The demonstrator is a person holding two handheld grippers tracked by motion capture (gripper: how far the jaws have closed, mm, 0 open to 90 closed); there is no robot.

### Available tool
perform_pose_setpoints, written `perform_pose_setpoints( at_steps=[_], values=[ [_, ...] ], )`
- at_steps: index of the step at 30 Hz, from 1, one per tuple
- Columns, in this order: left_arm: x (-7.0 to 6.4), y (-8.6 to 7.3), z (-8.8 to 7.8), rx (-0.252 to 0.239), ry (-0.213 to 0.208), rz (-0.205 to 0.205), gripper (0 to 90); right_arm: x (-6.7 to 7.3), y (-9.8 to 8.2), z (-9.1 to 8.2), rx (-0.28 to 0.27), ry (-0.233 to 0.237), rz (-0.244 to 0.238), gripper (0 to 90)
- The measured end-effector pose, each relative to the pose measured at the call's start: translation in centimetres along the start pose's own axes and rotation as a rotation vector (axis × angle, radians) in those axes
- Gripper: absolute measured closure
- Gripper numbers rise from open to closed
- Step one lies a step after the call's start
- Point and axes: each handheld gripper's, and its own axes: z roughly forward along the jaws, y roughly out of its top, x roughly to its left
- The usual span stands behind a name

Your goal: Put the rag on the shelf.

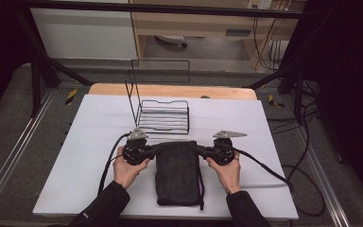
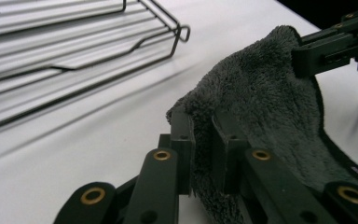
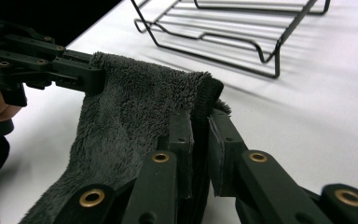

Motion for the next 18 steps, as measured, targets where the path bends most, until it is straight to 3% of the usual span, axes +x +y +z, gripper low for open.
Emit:
perform_pose_setpoints(
  at_steps=[10, 18],
  values=[
    [-0.9, 1.2, -2.0, -0.076, -0.005, 0.022, 80.1, 1.4, 1.1, -1.8, -0.08, 0.001, -0.052, 81.9],
    [-2.2, 2.3, -3.8, -0.144, -0.011, 0.063, 80.1, 2.3, 2.0, -3.5, -0.142, -0.011, -0.092, 82.1]
  ],
)
